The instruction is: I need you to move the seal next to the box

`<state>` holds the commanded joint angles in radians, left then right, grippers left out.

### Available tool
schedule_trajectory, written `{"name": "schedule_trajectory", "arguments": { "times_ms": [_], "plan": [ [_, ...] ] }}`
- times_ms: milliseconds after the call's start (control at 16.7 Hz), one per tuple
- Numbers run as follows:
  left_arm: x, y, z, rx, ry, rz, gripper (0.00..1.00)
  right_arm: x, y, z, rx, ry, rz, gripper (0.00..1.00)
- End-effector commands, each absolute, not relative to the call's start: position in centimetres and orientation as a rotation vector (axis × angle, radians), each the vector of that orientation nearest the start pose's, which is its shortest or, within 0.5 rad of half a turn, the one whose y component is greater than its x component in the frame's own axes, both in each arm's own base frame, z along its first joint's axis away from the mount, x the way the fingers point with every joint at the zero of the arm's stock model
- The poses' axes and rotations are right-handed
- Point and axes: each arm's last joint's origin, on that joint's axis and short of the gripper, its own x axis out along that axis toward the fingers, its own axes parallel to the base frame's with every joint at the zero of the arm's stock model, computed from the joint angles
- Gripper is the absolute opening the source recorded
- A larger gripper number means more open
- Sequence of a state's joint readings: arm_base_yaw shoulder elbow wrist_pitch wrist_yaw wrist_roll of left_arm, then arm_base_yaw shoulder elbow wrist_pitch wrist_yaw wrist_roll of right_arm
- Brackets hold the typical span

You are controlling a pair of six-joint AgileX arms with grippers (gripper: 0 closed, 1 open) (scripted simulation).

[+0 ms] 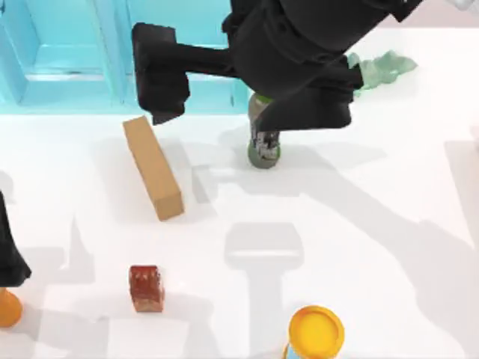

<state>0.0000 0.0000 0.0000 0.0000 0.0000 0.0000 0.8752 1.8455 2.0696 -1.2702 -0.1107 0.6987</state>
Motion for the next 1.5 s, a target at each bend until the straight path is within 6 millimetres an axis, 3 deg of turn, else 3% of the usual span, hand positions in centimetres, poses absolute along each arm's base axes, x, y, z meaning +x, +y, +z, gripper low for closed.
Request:
{"name": "schedule_trajectory", "arguments": {
  "times_ms": [300, 540, 960, 1500],
  "plan": [
    [10.6, -0.1, 16.0, 0.0, 0.0, 0.0, 1.0, 23.1, 38.1, 31.7, 0.067, 1.473, 0.303, 1.0],
    [10.6, -0.1, 16.0, 0.0, 0.0, 0.0, 1.0, 22.5, 42.1, 27.2, 0.024, 1.51, 0.162, 1.0],
    [10.6, -0.1, 16.0, 0.0, 0.0, 0.0, 1.0, 22.2, 44.3, 22.5, 0.006, 1.478, 0.006, 1.0],
    [10.6, -0.1, 16.0, 0.0, 0.0, 0.0, 1.0, 22.5, 44.4, 21.7, 0.008, 1.472, -0.011, 1.0]
  ]
}}
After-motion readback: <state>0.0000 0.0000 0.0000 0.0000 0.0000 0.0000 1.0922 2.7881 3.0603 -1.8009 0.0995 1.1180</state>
